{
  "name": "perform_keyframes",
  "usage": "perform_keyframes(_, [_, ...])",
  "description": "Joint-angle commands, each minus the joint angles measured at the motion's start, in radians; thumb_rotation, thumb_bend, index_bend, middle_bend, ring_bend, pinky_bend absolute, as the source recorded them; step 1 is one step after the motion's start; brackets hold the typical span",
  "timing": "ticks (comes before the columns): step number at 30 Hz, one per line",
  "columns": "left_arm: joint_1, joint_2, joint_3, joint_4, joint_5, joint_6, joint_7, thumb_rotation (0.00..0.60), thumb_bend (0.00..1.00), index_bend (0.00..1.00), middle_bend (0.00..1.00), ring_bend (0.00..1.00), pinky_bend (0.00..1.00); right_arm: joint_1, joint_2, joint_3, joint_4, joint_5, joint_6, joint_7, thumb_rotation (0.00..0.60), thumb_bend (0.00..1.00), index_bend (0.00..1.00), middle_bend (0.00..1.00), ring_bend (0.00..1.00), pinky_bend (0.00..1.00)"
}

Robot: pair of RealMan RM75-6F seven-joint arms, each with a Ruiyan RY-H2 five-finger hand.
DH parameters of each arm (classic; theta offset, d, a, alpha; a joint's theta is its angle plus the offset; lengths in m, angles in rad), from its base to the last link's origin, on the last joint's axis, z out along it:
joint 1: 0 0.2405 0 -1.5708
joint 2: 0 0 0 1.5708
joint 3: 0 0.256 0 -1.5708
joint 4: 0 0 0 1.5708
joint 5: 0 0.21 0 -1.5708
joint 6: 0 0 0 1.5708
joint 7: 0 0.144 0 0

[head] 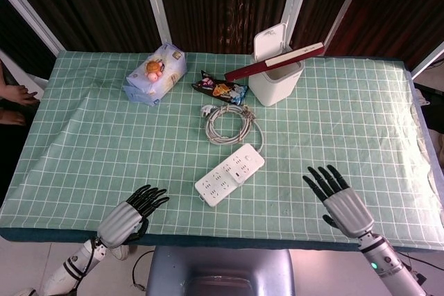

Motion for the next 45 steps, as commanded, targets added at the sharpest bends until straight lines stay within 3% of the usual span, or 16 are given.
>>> perform_keyframes(1, [-0.049,-0.074,-0.035,-0.006,-0.053,-0.096,0.080,0.600,0.78,0.00,0.00,0.00,0.03,0.077,-0.049,0.030,-0.014,0.004,-0.092,-0.044,0.600,0.11,0.00,0.00,0.00,0.02])
perform_keyframes(11, [-0.125,-0.197,-0.110,0.053,-0.191,-0.221,0.176,0.600,0.84,0.00,0.00,0.00,0.04,0.195,-0.117,0.083,-0.042,0.101,-0.238,-0.075,0.600,0.11,0.00,0.00,0.00,0.03])
perform_keyframes(22, [-0.166,-0.265,-0.116,0.068,-0.253,-0.258,0.250,0.600,0.85,0.00,0.02,0.00,0.04,0.297,-0.214,0.140,0.022,0.236,-0.346,-0.168,0.600,0.11,0.00,0.00,0.00,0.03])
perform_keyframes(29, [-0.192,-0.323,-0.134,0.095,-0.300,-0.282,0.305,0.600,0.85,0.00,0.02,0.00,0.03,0.323,-0.245,0.138,0.055,0.298,-0.367,-0.186,0.600,0.11,0.00,0.00,0.00,0.03])
perform_keyframes(40, [-0.218,-0.376,-0.115,0.133,-0.334,-0.310,0.353,0.600,0.85,0.00,0.01,0.00,0.03,0.372,-0.313,0.136,0.104,0.321,-0.358,-0.196,0.600,0.12,0.00,0.00,0.00,0.07])
perform_keyframes(45, [-0.220,-0.381,-0.107,0.144,-0.340,-0.304,0.356,0.600,0.85,0.00,0.01,0.00,0.03,0.394,-0.371,0.145,0.158,0.327,-0.340,-0.201,0.600,0.15,0.07,0.05,0.00,0.13])
